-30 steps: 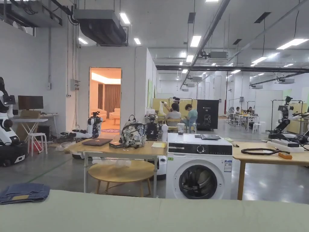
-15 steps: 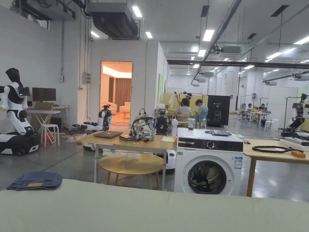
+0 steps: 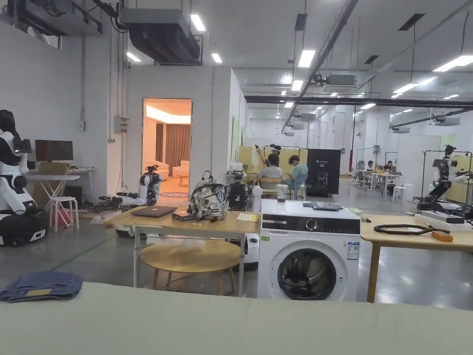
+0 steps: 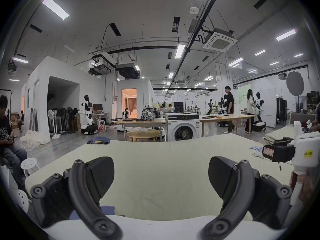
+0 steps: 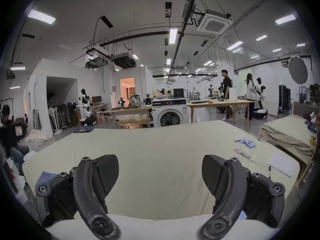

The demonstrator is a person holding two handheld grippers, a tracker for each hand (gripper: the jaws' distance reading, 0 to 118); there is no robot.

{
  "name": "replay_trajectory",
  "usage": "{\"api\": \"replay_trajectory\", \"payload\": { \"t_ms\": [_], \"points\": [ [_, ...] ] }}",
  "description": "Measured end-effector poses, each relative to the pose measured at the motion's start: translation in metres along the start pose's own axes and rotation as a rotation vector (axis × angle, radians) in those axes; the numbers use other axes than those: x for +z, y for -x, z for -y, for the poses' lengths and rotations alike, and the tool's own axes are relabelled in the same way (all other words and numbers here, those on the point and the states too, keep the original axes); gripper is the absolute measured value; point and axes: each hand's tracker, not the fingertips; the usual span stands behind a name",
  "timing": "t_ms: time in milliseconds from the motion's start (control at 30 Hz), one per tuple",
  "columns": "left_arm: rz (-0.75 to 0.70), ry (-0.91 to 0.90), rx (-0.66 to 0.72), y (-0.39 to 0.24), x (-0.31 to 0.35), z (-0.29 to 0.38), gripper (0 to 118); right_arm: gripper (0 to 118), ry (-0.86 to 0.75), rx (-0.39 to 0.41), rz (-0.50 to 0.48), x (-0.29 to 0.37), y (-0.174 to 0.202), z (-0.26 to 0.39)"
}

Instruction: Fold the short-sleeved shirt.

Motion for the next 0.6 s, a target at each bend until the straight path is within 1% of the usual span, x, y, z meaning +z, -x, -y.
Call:
{"api": "replay_trajectory", "payload": {
  "t_ms": [200, 400, 600],
  "points": [
    [0.000, 0.003, 0.013, 0.0007, -0.0011, 0.0001, 109, 100, 0.020, -0.013, -0.013, -0.0020, 0.0040, -0.0012],
    [0.000, 0.014, 0.027, 0.0024, -0.0013, 0.0009, 109, 100, 0.025, -0.007, -0.031, -0.0019, 0.0072, -0.0005],
    [0.004, 0.030, 0.052, 0.0053, -0.0037, 0.0033, 109, 100, 0.062, -0.044, -0.043, -0.0060, 0.0040, 0.0034]
  ]
}}
